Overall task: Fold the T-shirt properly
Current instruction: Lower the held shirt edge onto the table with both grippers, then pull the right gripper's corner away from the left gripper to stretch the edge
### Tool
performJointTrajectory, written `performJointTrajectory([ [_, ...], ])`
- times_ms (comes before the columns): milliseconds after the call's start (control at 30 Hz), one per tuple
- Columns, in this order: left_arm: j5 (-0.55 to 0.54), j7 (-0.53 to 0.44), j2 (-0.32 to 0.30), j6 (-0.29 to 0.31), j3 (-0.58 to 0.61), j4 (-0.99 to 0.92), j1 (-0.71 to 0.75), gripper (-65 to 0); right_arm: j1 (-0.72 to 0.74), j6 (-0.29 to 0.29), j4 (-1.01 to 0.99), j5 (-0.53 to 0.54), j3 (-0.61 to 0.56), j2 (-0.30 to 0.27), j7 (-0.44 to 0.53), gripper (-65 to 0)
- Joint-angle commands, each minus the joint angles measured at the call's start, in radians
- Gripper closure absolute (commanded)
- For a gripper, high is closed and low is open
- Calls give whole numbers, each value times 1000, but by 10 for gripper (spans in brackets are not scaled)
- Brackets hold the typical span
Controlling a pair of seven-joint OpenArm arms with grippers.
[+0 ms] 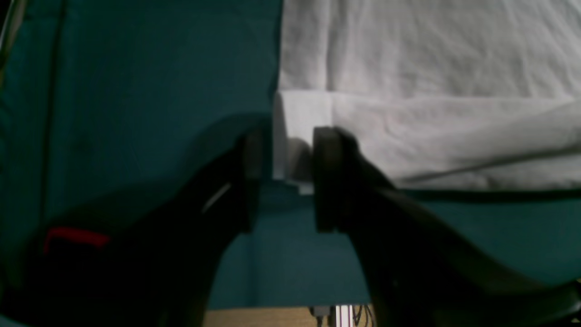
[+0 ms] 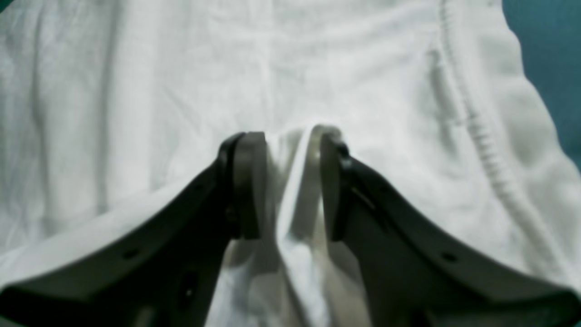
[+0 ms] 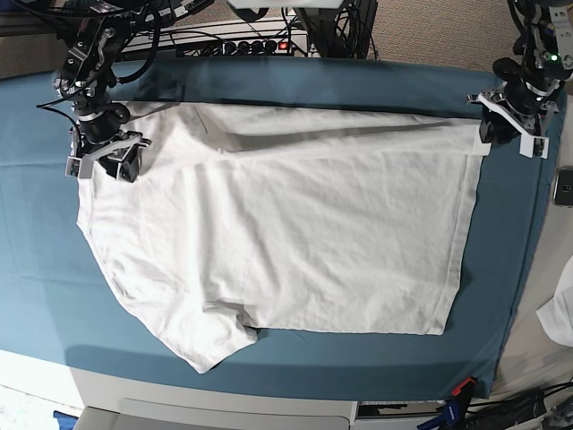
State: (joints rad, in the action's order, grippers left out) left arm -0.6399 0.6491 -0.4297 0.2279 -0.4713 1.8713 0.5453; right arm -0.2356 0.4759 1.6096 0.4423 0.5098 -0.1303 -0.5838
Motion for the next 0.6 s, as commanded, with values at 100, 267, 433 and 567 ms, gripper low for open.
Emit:
performJointTrajectory([
  [100, 34, -34, -17, 0, -9, 14, 0, -207, 16, 2, 15, -6, 71, -14, 61, -207],
  [267, 43, -41, -16, 0, -9, 14, 0, -207, 25, 2, 15, -5, 213, -14, 49, -207],
  [433, 42, -40, -17, 1, -9, 14, 0, -207, 14, 1, 15, 147, 358, -19, -90, -207],
  [567, 43, -37, -17, 1, -9, 14, 1, -207, -27, -21, 15, 250, 421, -19, -169, -225],
])
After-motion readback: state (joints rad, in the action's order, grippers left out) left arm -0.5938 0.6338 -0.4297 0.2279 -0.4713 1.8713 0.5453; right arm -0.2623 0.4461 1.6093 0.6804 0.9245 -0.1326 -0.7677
